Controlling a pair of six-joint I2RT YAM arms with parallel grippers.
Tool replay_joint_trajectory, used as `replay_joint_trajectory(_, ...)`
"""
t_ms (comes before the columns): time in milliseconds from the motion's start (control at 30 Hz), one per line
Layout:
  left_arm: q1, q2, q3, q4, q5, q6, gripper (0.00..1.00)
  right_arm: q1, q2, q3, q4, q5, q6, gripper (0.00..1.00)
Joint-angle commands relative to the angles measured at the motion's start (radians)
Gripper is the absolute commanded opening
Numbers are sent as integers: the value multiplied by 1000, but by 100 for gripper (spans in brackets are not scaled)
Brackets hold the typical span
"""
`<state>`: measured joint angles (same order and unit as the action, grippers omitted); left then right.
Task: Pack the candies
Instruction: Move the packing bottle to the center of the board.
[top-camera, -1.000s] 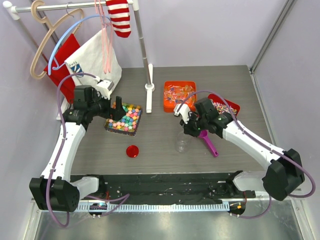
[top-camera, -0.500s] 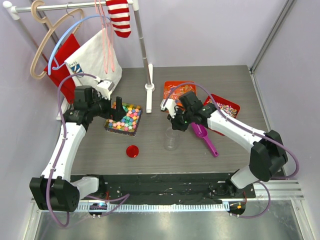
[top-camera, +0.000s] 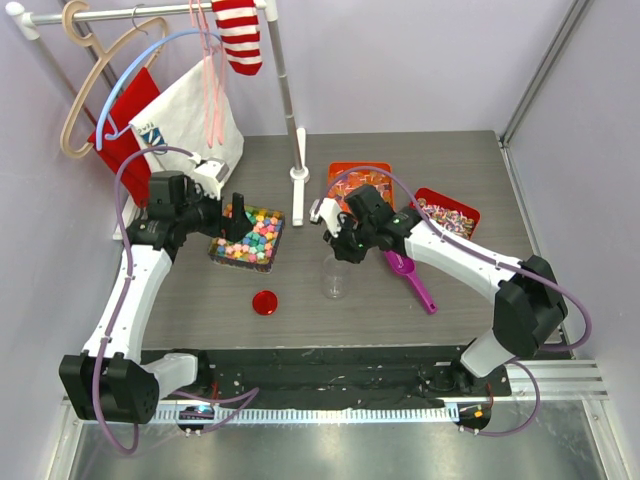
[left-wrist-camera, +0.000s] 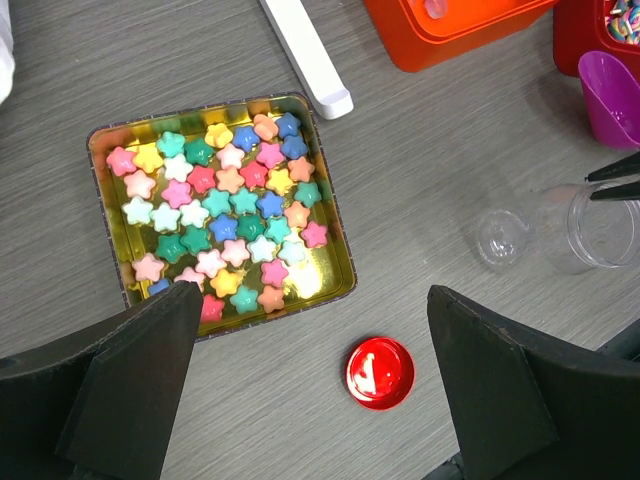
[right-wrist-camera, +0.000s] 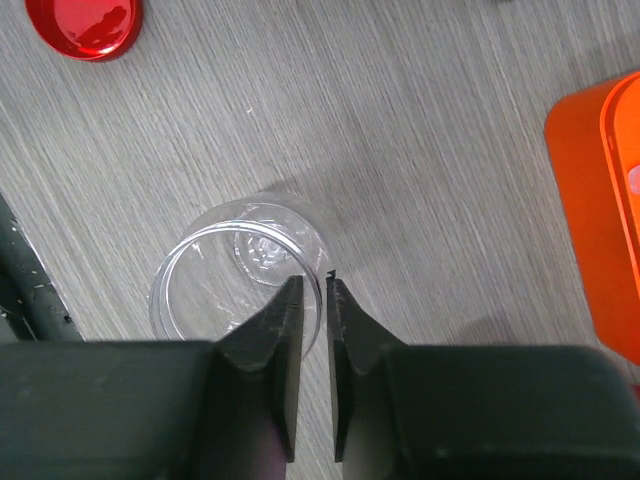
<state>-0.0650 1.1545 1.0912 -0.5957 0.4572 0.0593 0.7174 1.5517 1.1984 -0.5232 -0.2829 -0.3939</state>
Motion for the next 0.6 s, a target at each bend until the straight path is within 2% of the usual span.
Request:
replay_joint_trajectory(0, -1, -7, -2, 33, 15, -3, 100, 11, -22, 41, 31, 17, 9, 24)
replay_joint_trajectory(133, -1, -7, -1, 34, 12, -3, 100, 14, -33, 50, 14, 22, -2, 38)
replay_joint_trajectory(233, -1, -6, -2, 33, 11, -3, 100, 17, -42, 62, 0, 31, -10, 54)
replay_joint_trajectory(400, -1, -10, -4, 33, 11, -1, 100, 17, -110, 52, -12, 80, -25, 64)
replay_joint_trajectory(567, -1, -9, -4, 33, 12, 4, 100, 14, -254, -35, -8, 154, -56, 80)
